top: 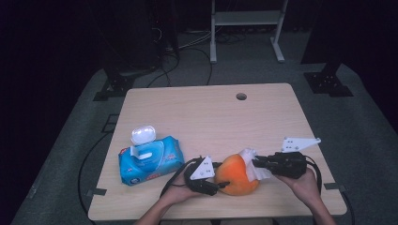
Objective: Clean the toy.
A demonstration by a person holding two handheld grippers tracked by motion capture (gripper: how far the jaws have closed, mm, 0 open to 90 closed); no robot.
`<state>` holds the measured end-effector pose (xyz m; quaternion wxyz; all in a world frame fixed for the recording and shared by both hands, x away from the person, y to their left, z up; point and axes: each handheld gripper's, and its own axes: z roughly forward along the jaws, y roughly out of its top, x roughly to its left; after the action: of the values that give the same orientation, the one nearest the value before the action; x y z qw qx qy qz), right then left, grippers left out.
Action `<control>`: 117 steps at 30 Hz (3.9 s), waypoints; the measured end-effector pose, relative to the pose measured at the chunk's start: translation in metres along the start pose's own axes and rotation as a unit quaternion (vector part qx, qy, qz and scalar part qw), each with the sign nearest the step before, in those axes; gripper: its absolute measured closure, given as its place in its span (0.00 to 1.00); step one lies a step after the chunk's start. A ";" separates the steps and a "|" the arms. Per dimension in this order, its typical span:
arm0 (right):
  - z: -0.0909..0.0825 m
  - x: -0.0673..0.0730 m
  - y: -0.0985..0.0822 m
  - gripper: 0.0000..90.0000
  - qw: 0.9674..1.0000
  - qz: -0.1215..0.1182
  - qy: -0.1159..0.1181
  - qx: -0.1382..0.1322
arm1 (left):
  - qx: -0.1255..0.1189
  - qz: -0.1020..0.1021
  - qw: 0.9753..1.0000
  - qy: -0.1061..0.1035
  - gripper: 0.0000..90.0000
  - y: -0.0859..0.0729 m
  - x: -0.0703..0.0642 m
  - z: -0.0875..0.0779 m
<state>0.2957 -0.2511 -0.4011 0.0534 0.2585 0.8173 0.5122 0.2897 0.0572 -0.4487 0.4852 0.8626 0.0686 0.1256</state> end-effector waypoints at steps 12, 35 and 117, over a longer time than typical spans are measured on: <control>0.009 0.002 -0.012 0.91 0.999 -0.006 -0.004 0.042 | -0.005 -0.116 0.993 -0.025 0.07 0.003 0.013 0.005; 0.031 0.060 0.025 0.91 0.993 -0.115 -0.025 -0.005 | -0.003 0.043 0.995 0.087 0.40 0.027 -0.023 0.013; 0.009 0.036 0.017 0.92 0.994 -0.093 -0.046 0.037 | -0.025 -0.052 0.998 0.011 0.18 0.025 -0.009 0.015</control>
<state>0.2740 -0.2209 -0.3840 0.1289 0.2067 0.8527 0.4620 0.2852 0.0293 -0.4361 0.5112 0.8443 0.1157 0.1113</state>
